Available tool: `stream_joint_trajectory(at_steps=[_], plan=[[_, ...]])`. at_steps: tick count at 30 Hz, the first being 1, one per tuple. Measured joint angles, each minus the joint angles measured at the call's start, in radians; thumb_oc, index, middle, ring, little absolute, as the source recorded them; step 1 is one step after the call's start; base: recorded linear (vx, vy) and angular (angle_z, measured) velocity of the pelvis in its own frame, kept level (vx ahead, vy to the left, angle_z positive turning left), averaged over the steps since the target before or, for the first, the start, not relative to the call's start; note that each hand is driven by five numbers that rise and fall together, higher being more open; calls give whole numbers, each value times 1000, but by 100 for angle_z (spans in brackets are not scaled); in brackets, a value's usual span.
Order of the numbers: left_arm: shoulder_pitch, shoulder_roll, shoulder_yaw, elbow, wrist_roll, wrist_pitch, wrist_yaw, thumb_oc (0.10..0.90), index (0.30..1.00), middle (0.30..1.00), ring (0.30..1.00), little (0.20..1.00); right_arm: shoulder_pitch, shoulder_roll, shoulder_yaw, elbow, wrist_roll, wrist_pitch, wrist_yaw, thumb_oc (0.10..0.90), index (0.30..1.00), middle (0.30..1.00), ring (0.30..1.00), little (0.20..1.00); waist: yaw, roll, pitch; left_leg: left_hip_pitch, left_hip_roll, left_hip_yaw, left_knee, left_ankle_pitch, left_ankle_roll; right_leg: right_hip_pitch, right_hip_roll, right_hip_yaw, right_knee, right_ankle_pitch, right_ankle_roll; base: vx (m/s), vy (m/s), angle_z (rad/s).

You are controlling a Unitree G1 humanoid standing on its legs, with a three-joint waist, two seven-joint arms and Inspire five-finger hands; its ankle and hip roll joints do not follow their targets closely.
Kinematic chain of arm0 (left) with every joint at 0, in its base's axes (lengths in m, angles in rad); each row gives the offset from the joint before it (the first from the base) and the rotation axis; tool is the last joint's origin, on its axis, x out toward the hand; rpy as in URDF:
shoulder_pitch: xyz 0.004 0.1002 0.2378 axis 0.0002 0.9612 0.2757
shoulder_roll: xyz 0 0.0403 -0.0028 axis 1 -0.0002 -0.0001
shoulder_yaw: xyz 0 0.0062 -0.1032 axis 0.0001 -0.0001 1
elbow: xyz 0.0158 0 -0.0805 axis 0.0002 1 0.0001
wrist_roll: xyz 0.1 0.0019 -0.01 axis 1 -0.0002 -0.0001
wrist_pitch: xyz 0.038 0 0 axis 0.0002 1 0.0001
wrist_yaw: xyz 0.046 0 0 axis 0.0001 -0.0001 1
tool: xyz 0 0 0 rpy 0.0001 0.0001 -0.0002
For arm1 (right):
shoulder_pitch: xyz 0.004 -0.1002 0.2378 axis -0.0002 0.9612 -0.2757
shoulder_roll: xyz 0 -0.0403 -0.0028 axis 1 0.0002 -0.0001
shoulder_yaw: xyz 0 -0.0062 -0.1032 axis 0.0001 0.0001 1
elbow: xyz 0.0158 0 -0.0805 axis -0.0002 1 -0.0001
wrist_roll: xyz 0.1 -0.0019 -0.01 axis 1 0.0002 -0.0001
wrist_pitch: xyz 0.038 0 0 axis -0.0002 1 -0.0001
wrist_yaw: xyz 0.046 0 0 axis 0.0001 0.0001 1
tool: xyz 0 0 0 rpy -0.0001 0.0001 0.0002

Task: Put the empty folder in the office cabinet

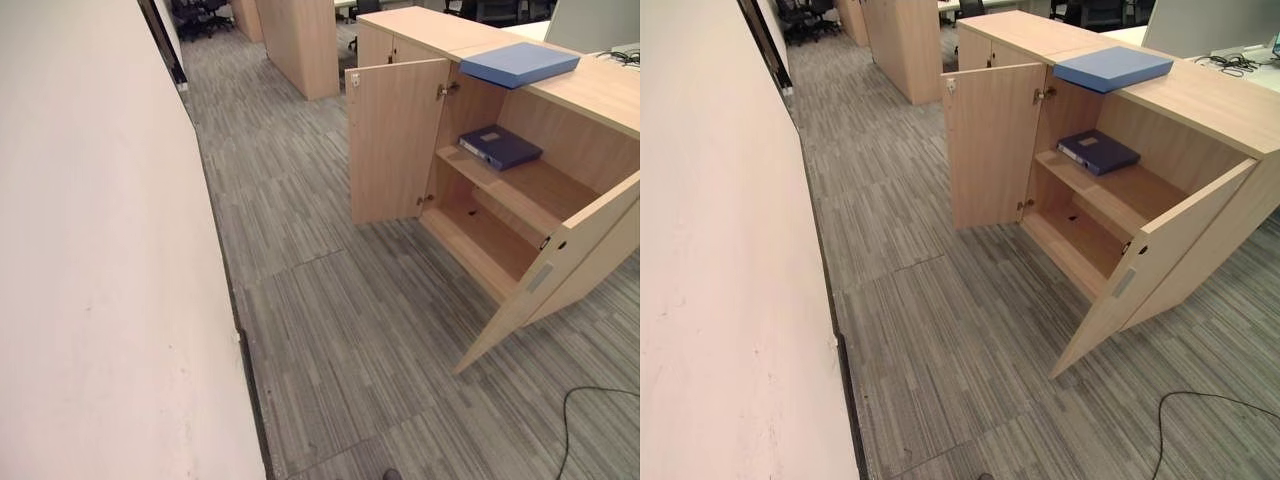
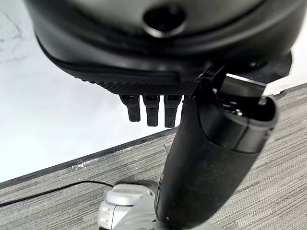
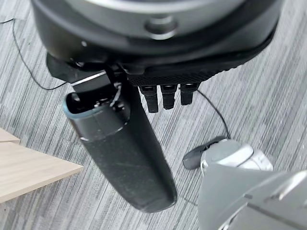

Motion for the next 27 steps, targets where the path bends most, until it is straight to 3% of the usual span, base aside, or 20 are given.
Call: stream_joint_trajectory(at_steps=[7,24,27], plan=[[-17,0,3,-7,26,-1,2,800,900,900,900,900,-4,-17,57,-2,-96,1,1,800,900,900,900,900,-1,12,6,12,6,-29,-23,-4,-5,24,8,-8,-44,19,8,-3,-8,2],[-28,3,-55,-22,128,-1,40,800,900,900,900,900,21,20,107,-5,-139,-8,17,800,900,900,900,900,-4,2,12,28,10,-21,-38,-8,-13,37,14,1,-65,39,8,-6,-5,-3],[-27,6,-55,-19,128,-1,38,800,900,900,900,900,23,19,135,0,-213,-8,14,800,900,900,900,900,-4,-4,15,28,10,-19,-46,-7,-12,24,12,1,-49,36,3,1,-4,-5]])
